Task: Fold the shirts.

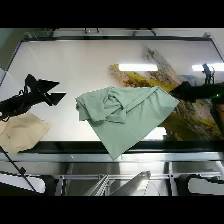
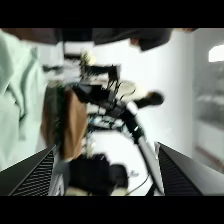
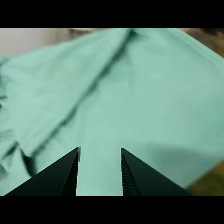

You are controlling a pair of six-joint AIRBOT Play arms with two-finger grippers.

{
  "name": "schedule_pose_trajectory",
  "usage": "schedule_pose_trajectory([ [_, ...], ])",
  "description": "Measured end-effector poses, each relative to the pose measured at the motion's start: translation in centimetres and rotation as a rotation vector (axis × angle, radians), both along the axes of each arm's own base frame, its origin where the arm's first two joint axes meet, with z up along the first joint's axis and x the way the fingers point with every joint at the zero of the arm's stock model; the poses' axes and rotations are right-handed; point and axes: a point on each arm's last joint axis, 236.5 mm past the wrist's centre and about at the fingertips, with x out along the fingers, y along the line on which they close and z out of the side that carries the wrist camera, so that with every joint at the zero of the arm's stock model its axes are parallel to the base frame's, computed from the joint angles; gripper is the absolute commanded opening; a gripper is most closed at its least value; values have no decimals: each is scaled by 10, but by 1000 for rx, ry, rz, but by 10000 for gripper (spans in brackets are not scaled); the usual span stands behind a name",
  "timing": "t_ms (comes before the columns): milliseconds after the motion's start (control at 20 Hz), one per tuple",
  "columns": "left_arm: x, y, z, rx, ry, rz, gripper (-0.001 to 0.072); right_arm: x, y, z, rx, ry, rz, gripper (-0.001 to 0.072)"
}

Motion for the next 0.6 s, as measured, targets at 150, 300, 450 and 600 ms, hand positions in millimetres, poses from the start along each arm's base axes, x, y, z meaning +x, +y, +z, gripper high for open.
schedule_pose_trajectory([
  [150, -13, -30, -13, 152, -3, -143, 709, -42, -23, -41, -66, 173, -34, 315],
  [300, -27, -63, -27, 296, 16, -288, 709, -67, -31, -66, -95, 261, -67, 496],
  [450, -50, -92, -47, 450, 60, -439, 710, -74, -33, -77, -94, 293, -95, 497],
  [600, -74, -108, -69, 618, 108, -573, 710, -72, -25, -84, -75, 301, -106, 496],
])
